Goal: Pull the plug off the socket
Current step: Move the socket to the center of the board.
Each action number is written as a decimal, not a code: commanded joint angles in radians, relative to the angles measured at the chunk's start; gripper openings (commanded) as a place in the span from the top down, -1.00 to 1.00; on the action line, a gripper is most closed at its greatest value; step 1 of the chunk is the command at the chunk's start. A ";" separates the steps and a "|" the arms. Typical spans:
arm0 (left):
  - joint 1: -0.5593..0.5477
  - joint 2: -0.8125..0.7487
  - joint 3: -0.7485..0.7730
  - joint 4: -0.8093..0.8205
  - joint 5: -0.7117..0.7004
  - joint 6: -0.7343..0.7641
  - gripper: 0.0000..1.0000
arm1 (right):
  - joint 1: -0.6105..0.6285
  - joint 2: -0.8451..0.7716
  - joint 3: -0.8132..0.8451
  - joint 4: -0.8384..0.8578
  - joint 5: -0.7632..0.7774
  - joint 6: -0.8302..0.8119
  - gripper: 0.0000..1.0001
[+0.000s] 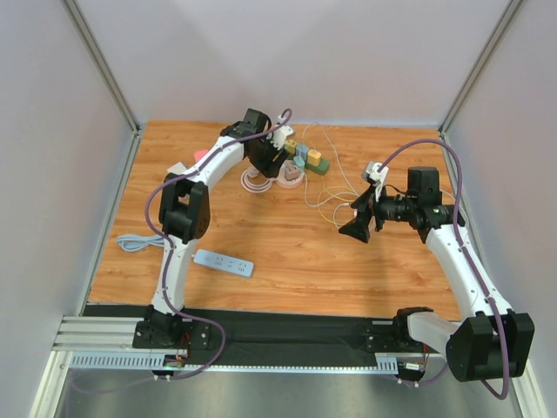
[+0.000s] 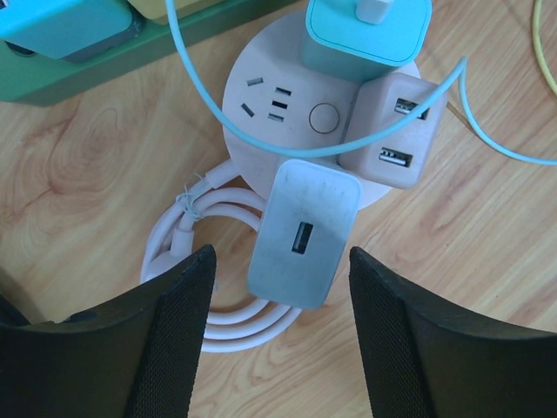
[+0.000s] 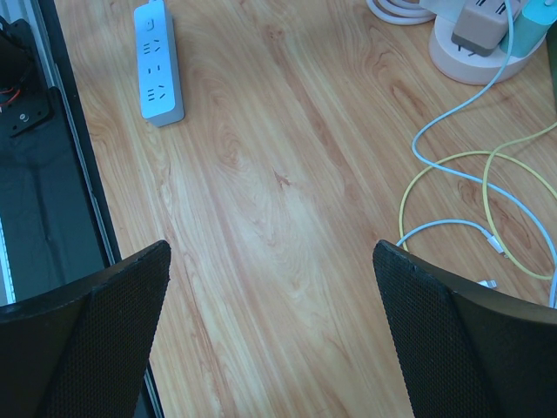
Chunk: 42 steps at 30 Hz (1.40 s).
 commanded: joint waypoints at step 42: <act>-0.248 -0.493 -0.732 0.301 -0.064 -0.094 1.00 | 0.009 0.167 -0.046 0.249 -0.122 0.377 -0.79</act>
